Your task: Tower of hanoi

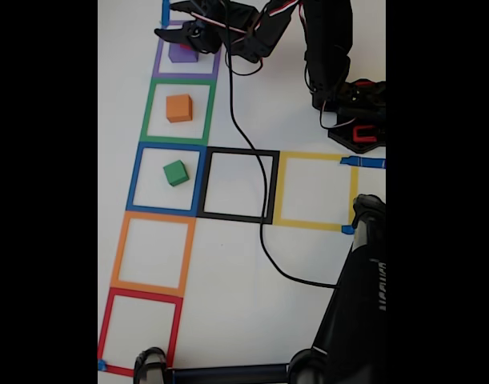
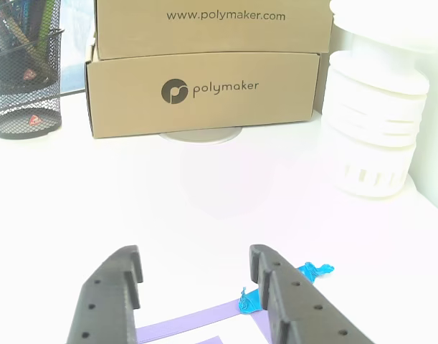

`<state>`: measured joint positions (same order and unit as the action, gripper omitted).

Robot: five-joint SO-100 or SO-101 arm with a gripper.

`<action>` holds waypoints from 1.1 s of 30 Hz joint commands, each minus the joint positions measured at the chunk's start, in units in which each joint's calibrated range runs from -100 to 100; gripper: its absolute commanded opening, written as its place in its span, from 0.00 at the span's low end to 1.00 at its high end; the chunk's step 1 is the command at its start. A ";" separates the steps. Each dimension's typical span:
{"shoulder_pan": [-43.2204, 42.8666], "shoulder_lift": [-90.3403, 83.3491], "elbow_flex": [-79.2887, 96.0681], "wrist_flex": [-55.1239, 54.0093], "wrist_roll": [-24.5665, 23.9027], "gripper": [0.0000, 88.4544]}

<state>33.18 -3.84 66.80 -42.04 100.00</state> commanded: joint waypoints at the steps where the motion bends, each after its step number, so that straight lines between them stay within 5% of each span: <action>1: -0.29 -15.58 -2.80 16.45 0.00 0.04; 13: -10.07 -36.57 -34.07 90.70 0.00 0.00; 20: -19.37 -35.28 -62.71 122.77 0.00 0.00; 26: -27.04 -32.86 -80.89 140.02 0.00 0.00; 33: -35.77 -33.83 -82.53 141.80 0.00 0.00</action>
<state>1.70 -36.77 -13.41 99.27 100.00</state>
